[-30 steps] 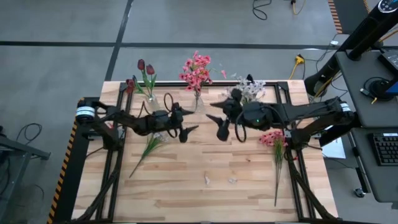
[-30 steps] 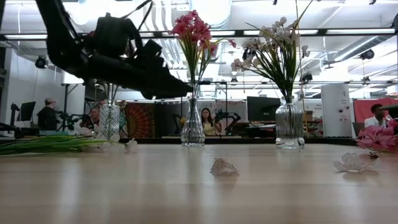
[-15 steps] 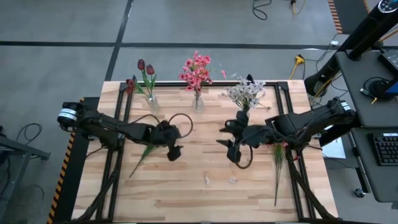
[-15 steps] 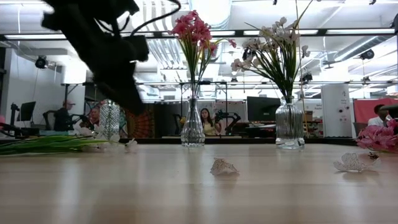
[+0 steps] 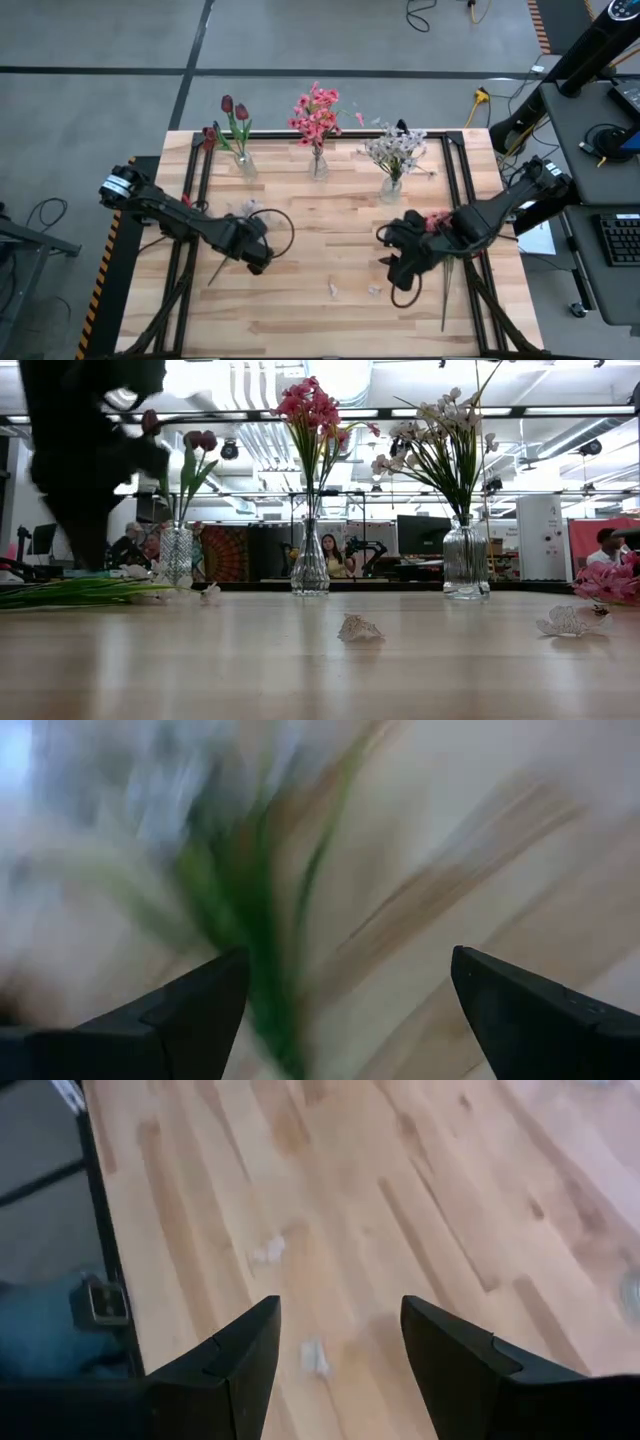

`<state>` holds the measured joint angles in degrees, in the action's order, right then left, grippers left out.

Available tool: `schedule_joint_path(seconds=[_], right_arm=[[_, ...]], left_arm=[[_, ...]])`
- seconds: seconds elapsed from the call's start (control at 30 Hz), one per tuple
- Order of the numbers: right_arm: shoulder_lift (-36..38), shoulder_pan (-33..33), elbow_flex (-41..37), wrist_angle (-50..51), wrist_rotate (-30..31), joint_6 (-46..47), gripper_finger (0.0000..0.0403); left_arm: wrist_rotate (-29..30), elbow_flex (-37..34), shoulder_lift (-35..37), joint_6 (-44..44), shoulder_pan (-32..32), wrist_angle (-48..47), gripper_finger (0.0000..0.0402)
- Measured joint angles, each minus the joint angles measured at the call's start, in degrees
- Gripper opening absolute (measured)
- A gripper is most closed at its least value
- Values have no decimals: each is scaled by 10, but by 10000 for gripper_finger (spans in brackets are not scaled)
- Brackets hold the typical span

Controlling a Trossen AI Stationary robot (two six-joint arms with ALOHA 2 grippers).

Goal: Sort flowers into vase by color
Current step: Put the white flowers into the right transparent vase

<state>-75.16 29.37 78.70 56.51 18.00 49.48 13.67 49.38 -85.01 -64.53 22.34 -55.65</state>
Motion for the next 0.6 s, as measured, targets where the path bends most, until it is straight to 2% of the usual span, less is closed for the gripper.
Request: schedule_joint_path(seconds=[0.1,0.23,0.4,0.5,0.6], right_arm=[[0,22,-3,2,10,10,201],[-2,40,-3,-1,47,11,201],[-3,40,-3,-2,61,11,201],[-3,40,-3,-2,66,10,201],[-3,40,-3,-2,76,9,201]], left_arm=[[-28,-27,-4,-41,7,-29,327],[-27,-66,-5,-77,7,-28,327],[-38,-96,-3,-110,9,-11,319],[-38,-106,-2,-116,10,4,299],[-39,-105,-2,-117,12,15,260]])
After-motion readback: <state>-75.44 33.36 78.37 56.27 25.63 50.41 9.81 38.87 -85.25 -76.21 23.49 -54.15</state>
